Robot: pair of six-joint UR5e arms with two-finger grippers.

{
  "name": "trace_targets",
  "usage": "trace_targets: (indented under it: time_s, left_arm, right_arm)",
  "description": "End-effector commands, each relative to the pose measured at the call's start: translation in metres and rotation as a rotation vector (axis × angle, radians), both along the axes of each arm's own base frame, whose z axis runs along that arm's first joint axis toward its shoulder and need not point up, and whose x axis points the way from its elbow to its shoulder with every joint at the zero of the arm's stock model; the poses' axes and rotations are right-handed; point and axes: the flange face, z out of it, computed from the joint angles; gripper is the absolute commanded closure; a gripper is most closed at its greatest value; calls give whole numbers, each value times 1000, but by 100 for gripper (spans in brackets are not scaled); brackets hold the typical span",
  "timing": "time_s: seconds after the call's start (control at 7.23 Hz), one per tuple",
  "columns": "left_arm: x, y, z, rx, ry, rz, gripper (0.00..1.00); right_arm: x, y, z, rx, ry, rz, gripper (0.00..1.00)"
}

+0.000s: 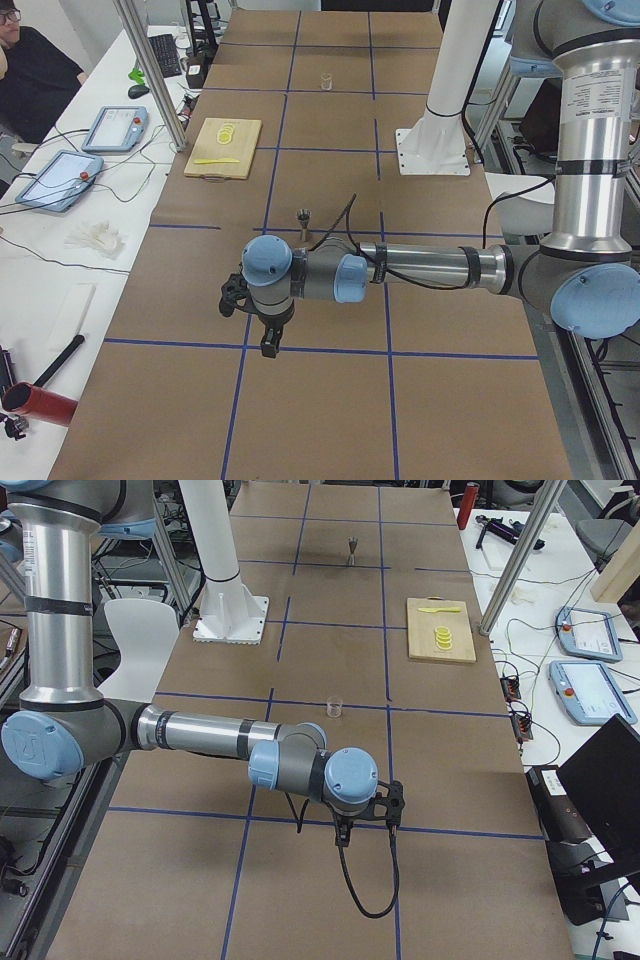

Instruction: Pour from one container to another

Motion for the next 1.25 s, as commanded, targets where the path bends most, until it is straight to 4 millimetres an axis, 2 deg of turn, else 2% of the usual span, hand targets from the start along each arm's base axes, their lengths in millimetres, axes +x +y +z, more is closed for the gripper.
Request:
trace_targets:
  time_s: [0.0,0.28,0.42,0.55,0.83,1.11]
  left_arm:
    - [-1,-2,-3,2,-1,-7,0]
    - [-2,-4,-4,7,-3,-8,0]
    - [-2,-4,-5,8,-4,-8,0]
    - [-2,-3,-4,5,-4,-8,0]
    - [-2,-4,-6,10,-6,-8,0]
    - [-2,-5,-6,-5,-2,-20,0]
  right_arm:
    - [3,-19,5,23,15,58,0]
    - [6,-24,-6,25,56,76,0]
    - [5,-27,-19,27,68,89,0]
    - [-10,-27,-29,25,70,74,0]
    - [-22,-29,-37,50,149,45,0]
    - [-23,-24,-33,45,150,42,0]
